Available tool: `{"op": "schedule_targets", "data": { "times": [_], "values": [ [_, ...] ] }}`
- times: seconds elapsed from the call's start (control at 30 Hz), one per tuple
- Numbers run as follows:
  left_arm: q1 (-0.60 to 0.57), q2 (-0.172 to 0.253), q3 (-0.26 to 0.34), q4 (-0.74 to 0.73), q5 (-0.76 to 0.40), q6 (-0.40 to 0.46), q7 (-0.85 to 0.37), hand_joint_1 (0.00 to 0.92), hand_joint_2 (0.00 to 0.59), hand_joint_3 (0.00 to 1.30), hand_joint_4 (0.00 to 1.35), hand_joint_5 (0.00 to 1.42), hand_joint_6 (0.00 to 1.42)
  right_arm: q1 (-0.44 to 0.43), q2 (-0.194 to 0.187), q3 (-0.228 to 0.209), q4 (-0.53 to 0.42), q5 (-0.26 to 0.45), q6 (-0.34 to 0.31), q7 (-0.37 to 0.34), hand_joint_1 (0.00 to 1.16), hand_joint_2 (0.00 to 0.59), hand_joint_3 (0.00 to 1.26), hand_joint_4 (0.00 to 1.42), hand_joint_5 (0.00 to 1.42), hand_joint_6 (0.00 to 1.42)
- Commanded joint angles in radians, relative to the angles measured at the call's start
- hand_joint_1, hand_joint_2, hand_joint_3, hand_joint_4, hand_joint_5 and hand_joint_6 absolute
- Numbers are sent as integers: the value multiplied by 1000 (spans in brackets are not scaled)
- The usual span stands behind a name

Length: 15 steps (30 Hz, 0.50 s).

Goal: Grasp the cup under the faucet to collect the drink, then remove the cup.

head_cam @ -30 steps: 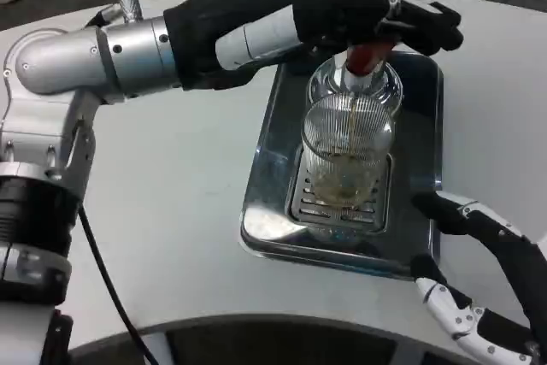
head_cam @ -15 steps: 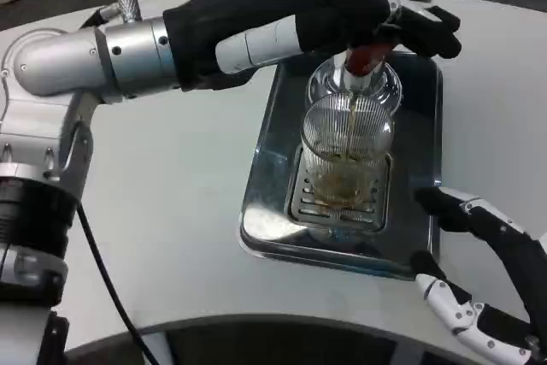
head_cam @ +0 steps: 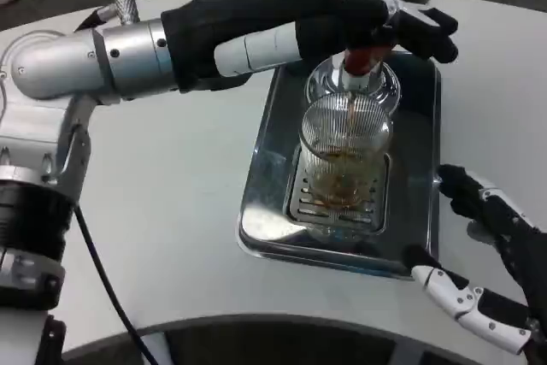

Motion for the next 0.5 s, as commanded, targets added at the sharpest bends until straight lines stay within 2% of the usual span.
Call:
{"op": "schedule_targets", "data": {
  "times": [0.03, 0.2, 0.5],
  "values": [
    [44, 10, -30, -4, 32, 10, -28, 0, 16, 338, 99, 144, 1, -31, 25, -2, 33, 35, -13, -45, 872, 216, 87, 109, 133, 179],
    [44, 11, -28, -6, 30, 13, -25, 0, 13, 345, 99, 144, 0, -76, 53, 2, 79, 76, -50, -98, 888, 191, 73, 98, 122, 193],
    [47, 13, -26, -6, 28, 17, -19, 0, 10, 351, 99, 144, 0, -141, 79, 30, 192, 117, -145, -159, 921, 165, 66, 69, 104, 181]
  ]
}}
